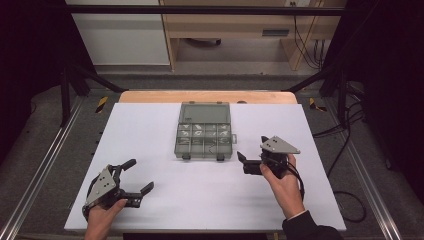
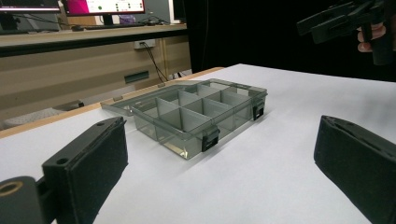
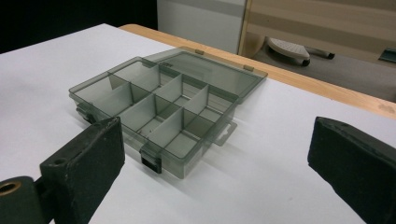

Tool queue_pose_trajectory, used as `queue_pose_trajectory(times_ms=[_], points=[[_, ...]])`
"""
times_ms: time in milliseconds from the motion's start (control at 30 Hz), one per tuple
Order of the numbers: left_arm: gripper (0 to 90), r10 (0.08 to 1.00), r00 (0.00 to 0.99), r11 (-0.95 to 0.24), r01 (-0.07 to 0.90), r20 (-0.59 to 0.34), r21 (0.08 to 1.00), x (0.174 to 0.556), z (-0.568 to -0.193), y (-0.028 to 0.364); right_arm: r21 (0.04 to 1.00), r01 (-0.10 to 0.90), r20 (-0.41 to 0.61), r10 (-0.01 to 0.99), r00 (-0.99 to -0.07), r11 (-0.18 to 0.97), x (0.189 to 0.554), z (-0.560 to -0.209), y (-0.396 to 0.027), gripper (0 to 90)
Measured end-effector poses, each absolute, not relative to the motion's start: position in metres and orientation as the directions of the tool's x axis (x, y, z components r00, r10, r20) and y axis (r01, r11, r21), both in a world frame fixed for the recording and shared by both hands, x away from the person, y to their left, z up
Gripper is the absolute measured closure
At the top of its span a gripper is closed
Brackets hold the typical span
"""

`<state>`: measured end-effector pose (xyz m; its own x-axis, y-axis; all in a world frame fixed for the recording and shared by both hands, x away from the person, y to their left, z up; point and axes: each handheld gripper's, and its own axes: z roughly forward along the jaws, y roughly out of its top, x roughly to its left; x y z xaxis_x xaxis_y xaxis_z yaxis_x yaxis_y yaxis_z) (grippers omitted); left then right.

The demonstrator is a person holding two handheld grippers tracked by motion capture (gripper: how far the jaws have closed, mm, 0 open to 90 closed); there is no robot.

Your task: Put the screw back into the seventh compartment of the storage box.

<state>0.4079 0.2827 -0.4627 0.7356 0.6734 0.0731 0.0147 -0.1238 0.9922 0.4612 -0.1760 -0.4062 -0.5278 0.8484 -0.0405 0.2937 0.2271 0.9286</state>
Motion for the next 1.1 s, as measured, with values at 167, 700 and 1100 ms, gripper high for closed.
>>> queue_pose_trajectory(times_ms=[167, 700, 1100], points=[[2.6, 0.674, 0.735, -0.128, 0.014, 0.077, 0.992, 0.408, -0.462, 0.284, 0.934, 0.285, -0.038, 0.856, -0.516, 0.214, 0.457, -0.412, -0.187, 3.9], [2.4, 0.672, 0.736, -0.121, 0.01, 0.075, 0.993, 0.408, -0.461, 0.285, 0.953, 0.247, -0.032, 0.869, -0.494, 0.175, 0.437, -0.43, -0.216, 3.4], [2.4, 0.672, 0.737, -0.122, 0.012, 0.074, 0.992, 0.408, -0.462, 0.284, 0.964, 0.218, -0.029, 0.879, -0.476, 0.15, 0.421, -0.447, -0.236, 3.6]])
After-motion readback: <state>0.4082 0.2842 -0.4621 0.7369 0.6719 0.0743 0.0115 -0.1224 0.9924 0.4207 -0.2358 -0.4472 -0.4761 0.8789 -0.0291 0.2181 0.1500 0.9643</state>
